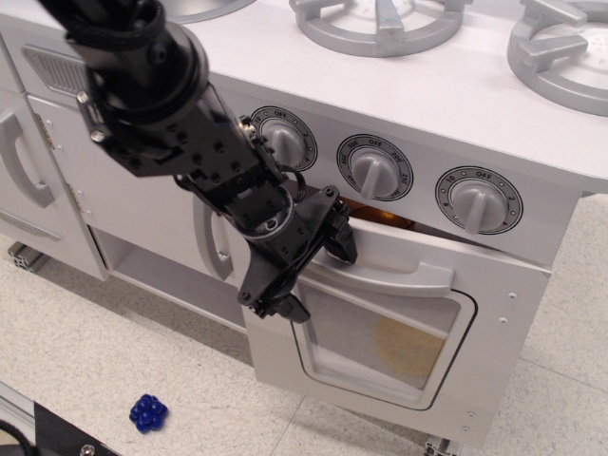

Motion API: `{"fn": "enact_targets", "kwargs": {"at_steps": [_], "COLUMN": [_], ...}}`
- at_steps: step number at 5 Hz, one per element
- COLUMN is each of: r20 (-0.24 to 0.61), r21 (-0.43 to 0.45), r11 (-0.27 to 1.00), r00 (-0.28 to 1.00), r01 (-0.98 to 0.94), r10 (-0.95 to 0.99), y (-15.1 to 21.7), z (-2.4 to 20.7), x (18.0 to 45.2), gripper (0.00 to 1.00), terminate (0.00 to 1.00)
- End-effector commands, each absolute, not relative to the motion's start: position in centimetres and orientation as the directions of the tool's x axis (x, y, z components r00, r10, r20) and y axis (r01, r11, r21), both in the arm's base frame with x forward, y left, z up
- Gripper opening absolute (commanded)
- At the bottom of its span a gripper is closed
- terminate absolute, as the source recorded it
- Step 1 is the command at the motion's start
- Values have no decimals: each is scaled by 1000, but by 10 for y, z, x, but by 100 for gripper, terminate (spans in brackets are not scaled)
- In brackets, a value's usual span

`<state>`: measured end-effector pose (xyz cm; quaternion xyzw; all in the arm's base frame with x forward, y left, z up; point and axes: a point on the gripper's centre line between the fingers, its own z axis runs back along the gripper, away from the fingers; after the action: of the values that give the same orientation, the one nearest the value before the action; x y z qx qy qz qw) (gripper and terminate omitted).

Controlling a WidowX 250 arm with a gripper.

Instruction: Open oven

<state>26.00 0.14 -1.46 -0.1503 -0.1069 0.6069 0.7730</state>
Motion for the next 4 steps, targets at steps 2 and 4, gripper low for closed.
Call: {"fn": "enact_targets", "kwargs": {"at_steps": [2, 4], "r20": [53, 85], "r21": [-130, -88], "r11": [440, 594], "r00": [437, 588], "r01": [-888, -800], "r10": [898, 804], "y": [-15, -28], "z": [5, 38], "x": [197, 197], "gripper": [100, 100], "terminate": [0, 0]}}
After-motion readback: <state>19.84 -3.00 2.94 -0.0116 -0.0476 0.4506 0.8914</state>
